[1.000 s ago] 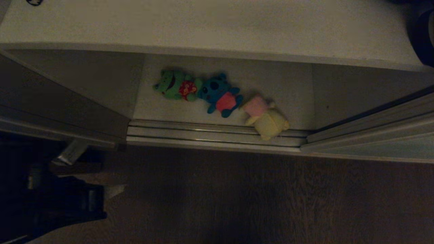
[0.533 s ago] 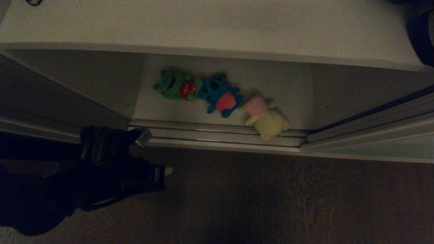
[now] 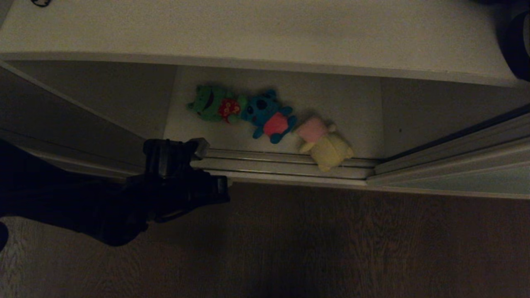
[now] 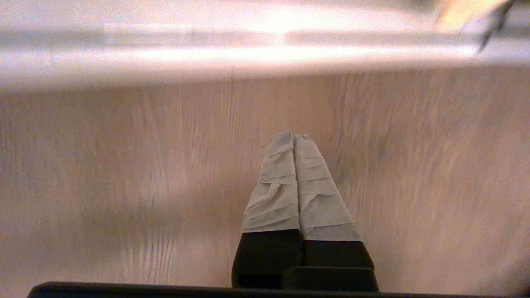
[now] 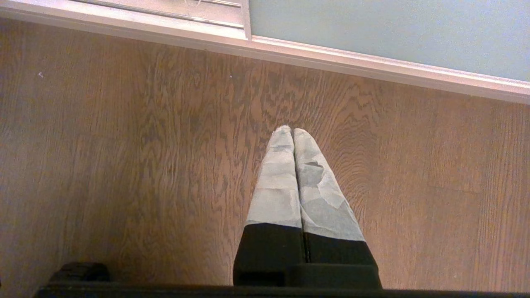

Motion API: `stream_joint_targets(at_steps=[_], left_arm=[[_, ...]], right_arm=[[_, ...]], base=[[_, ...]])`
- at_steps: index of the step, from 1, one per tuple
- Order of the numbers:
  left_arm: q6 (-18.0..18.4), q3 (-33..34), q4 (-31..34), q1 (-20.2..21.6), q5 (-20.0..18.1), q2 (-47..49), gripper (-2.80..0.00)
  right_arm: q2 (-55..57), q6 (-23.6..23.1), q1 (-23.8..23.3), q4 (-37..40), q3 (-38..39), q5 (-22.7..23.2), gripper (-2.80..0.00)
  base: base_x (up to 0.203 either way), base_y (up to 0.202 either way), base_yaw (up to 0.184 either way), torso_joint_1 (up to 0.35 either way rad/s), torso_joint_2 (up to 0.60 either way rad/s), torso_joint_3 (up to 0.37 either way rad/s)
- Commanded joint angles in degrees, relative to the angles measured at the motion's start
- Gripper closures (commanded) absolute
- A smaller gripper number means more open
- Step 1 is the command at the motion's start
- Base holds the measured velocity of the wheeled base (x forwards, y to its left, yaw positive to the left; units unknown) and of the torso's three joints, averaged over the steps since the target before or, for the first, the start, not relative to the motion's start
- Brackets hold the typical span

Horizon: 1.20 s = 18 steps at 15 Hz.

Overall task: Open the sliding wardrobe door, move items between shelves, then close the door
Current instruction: Open the door

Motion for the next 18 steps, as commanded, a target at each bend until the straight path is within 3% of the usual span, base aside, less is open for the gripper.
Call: stream_joint_targets(at_steps=[1, 2, 3, 7, 10, 13, 18], left_arm=[[0.8, 0.8, -4.4, -0.4, 0.2, 1.4, 0.0], [2.1, 1.3, -4.6, -0.5, 0.2, 0.6, 0.0], [3.9, 1.9, -4.8, -0.4, 0.2, -0.2, -2.8], [6.4, 1.9, -6.1, -0.4, -0.1, 0.0, -2.8], [10.0, 1.0, -11.8, -0.4, -0.4, 5.2, -2.8], [14.4, -1.6, -20.9, -0.4, -3.7, 12.1, -2.8], [17.0, -6.9, -23.0, -0.2, -8.2, 13.0, -2.8]], right_arm=[[0.0, 0.0, 0.0, 0.0, 0.0, 0.0, 0.0], [0.0, 0.0, 0.0, 0.1, 0.0, 0.0, 0.0], [0.0, 0.0, 0.0, 0.0, 0.0, 0.0, 0.0], [0.0, 0.0, 0.0, 0.0, 0.0, 0.0, 0.0], [0.0, 0.0, 0.0, 0.0, 0.0, 0.0, 0.0], [0.0, 0.0, 0.0, 0.0, 0.0, 0.0, 0.0], [0.0, 0.0, 0.0, 0.0, 0.0, 0.0, 0.0]], base=[[0.0, 0.0, 0.0, 0.0, 0.0, 0.0], [0.0, 0.0, 0.0, 0.0, 0.0, 0.0], [0.0, 0.0, 0.0, 0.0, 0.0, 0.0], [0.0, 0.0, 0.0, 0.0, 0.0, 0.0], [0.0, 0.0, 0.0, 0.0, 0.0, 0.0], [0.0, 0.0, 0.0, 0.0, 0.0, 0.0], [0.0, 0.0, 0.0, 0.0, 0.0, 0.0]])
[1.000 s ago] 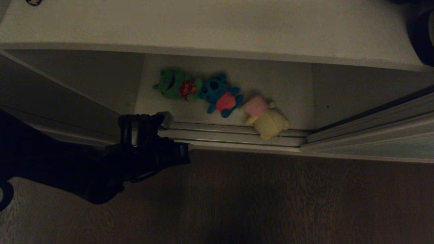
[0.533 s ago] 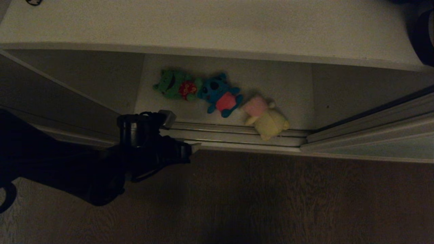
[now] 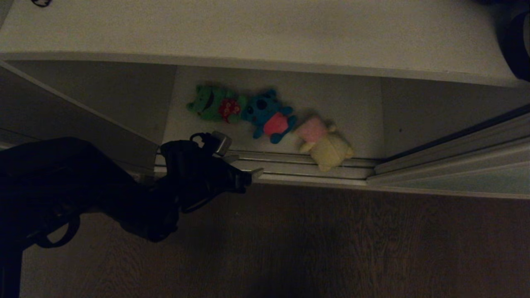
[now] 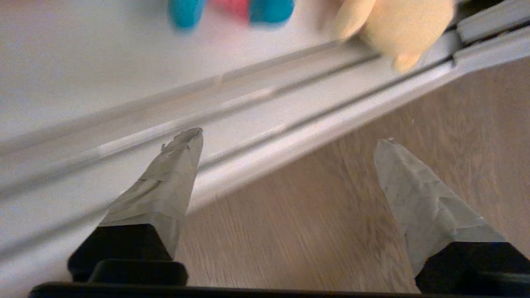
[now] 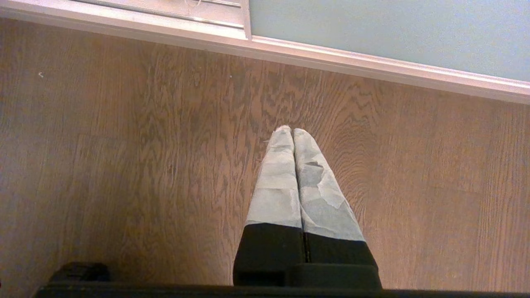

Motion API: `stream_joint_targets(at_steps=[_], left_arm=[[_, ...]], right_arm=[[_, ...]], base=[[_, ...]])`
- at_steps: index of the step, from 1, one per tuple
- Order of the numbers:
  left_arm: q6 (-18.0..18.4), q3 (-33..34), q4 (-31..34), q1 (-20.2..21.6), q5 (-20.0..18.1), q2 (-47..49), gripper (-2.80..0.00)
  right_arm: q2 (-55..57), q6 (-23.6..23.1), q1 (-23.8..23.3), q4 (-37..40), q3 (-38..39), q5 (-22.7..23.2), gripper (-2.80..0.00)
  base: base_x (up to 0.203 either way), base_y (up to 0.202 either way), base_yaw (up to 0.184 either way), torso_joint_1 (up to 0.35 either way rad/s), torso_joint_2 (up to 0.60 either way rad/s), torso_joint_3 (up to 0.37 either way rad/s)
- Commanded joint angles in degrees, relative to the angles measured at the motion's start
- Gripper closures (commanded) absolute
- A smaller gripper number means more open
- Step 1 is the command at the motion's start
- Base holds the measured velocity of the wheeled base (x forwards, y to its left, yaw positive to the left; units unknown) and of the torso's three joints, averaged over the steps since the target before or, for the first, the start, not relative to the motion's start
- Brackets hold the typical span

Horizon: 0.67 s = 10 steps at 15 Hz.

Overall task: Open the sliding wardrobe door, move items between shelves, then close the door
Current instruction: Open the door, then place the blue doll on the higher shelf

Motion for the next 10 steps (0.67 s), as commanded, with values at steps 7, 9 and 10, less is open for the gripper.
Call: stream_joint_targets(at_steps=[7, 9, 10], left_arm=[[3.1, -6.4, -7.5, 0.3, -0.7, 11.1, -2.8], [3.1, -7.9, -8.3, 0.4, -0.7, 12.0, -2.8], [3.1, -9.2, -8.6, 0.4, -0.7, 12.7, -2.8]], right_arm=[[0.0, 0.0, 0.0, 0.0, 0.0, 0.0, 0.0], [0.0, 0.0, 0.0, 0.0, 0.0, 0.0, 0.0], [0.0, 0.0, 0.0, 0.0, 0.0, 0.0, 0.0]], base=[[0.0, 0.0, 0.0, 0.0, 0.0, 0.0], [0.0, 0.0, 0.0, 0.0, 0.0, 0.0], [0.0, 0.0, 0.0, 0.0, 0.0, 0.0]])
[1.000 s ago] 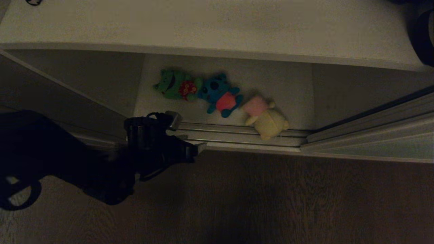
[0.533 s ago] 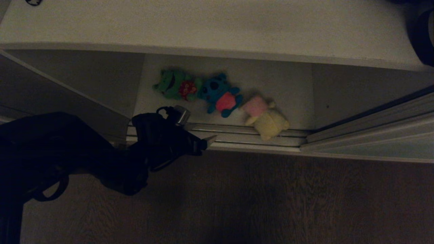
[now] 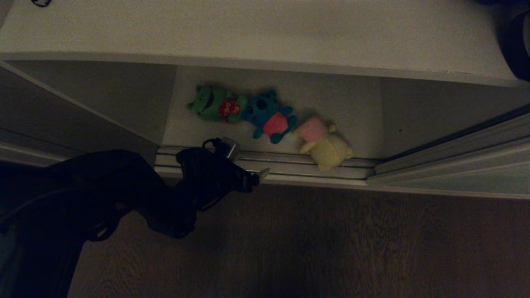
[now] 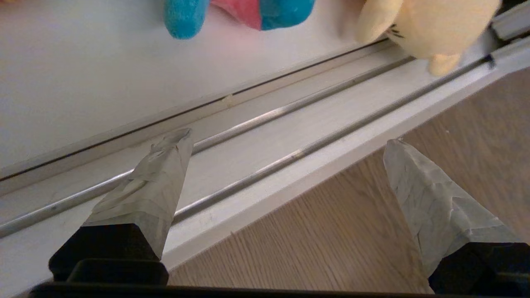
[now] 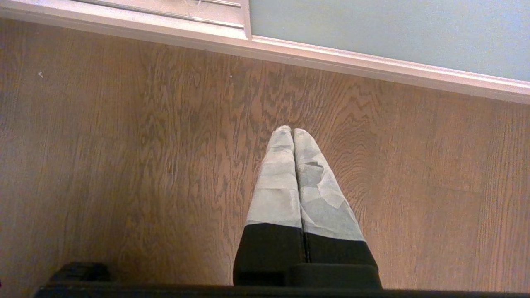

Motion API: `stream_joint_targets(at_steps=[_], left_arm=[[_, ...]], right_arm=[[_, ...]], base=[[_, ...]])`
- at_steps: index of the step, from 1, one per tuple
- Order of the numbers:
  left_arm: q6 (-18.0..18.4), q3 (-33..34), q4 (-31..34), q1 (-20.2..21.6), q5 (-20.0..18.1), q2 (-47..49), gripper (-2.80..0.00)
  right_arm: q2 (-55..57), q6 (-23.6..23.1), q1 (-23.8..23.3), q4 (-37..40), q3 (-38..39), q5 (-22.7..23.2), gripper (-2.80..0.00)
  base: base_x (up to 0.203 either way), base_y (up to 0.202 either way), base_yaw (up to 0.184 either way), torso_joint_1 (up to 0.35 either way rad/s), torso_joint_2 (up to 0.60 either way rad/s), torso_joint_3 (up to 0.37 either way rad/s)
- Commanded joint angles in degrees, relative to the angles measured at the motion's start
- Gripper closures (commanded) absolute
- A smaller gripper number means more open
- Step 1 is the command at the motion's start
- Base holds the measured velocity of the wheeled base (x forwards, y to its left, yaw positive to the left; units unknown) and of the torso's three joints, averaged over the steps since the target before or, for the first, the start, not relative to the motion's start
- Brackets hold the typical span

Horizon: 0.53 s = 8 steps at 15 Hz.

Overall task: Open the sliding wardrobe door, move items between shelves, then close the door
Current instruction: Place the blue doll on the higher shelf

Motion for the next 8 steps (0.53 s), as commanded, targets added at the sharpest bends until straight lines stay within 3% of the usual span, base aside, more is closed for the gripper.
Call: stream_joint_targets(at_steps=[1, 8], left_arm=[[0.0, -3.0, -1.7, 0.2, 0.0, 2.7, -2.8], [0.3, -12.0, -1.8, 1.6, 0.1, 7.0, -2.8]], right_arm=[[-0.1, -0.1, 0.0, 0.0, 0.0, 0.0, 0.0], [0.0, -0.1, 0.0, 0.0, 0.0, 0.0, 0.0]], base=[[0.0, 0.0, 0.0, 0.0, 0.0, 0.0], [0.0, 0.0, 0.0, 0.0, 0.0, 0.0]])
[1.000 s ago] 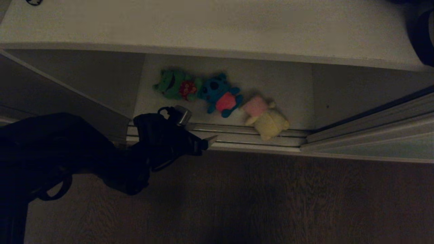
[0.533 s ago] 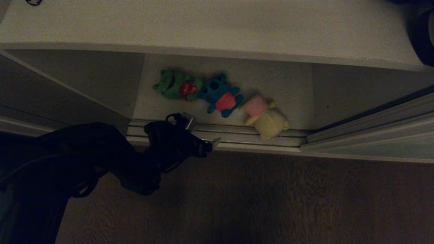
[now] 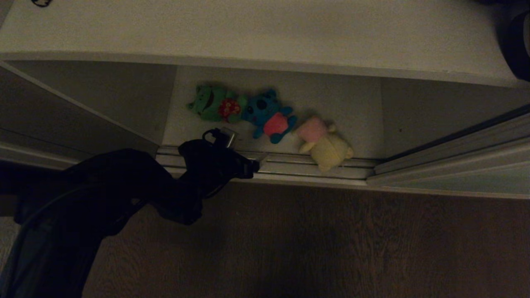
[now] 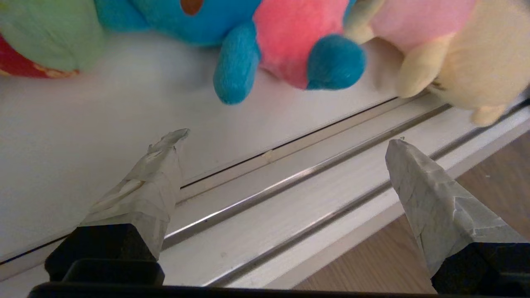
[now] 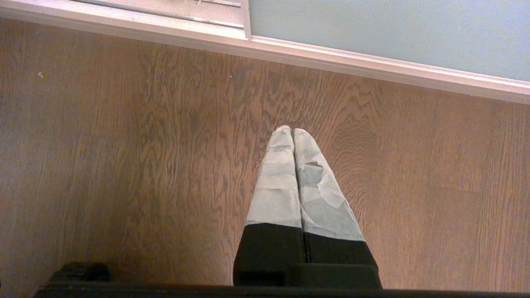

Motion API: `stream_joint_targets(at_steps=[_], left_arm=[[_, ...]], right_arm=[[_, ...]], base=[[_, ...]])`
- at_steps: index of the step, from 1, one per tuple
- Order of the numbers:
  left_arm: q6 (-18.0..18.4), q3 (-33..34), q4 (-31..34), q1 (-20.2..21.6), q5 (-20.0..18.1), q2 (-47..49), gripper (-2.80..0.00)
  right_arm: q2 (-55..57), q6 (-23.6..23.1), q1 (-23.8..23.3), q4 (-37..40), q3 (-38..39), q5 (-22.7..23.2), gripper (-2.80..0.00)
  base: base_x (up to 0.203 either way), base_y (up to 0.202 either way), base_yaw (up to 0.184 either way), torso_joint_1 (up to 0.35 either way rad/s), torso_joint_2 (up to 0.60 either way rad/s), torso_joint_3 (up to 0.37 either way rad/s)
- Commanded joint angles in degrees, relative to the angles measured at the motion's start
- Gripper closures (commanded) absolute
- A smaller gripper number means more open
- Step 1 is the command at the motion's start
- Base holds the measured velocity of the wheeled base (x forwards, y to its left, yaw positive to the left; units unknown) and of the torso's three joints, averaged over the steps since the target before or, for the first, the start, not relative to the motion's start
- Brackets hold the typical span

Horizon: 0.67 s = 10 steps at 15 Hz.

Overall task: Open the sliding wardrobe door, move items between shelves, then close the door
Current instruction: Place the blue doll on the higher shelf

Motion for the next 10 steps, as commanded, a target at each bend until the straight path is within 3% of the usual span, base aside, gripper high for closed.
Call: stream_joint_targets(at_steps=[1, 6, 9, 10], left_arm=[[0.1, -2.6, -1.3, 0.1, -0.1, 3.1, -2.8], [0.0, -11.0, -4.6, 0.1, 0.5, 8.9, -2.8], [0.0, -17.7, -5.2, 0.1, 3.6, 12.8, -2.8], [0.0, -19.1, -5.2, 0.1, 4.4, 13.8, 0.0]], right_arm=[[0.0, -0.1, 0.0, 0.0, 0.0, 0.0, 0.0], [0.0, -0.1, 0.0, 0.0, 0.0, 0.0, 0.0], [0.0, -0.1, 0.0, 0.0, 0.0, 0.0, 0.0], [-0.1, -0.1, 0.0, 0.0, 0.0, 0.0, 0.0]], base=[[0.0, 0.0, 0.0, 0.0, 0.0, 0.0], [0.0, 0.0, 0.0, 0.0, 0.0, 0.0], [0.0, 0.0, 0.0, 0.0, 0.0, 0.0], [0.0, 0.0, 0.0, 0.0, 0.0, 0.0]])
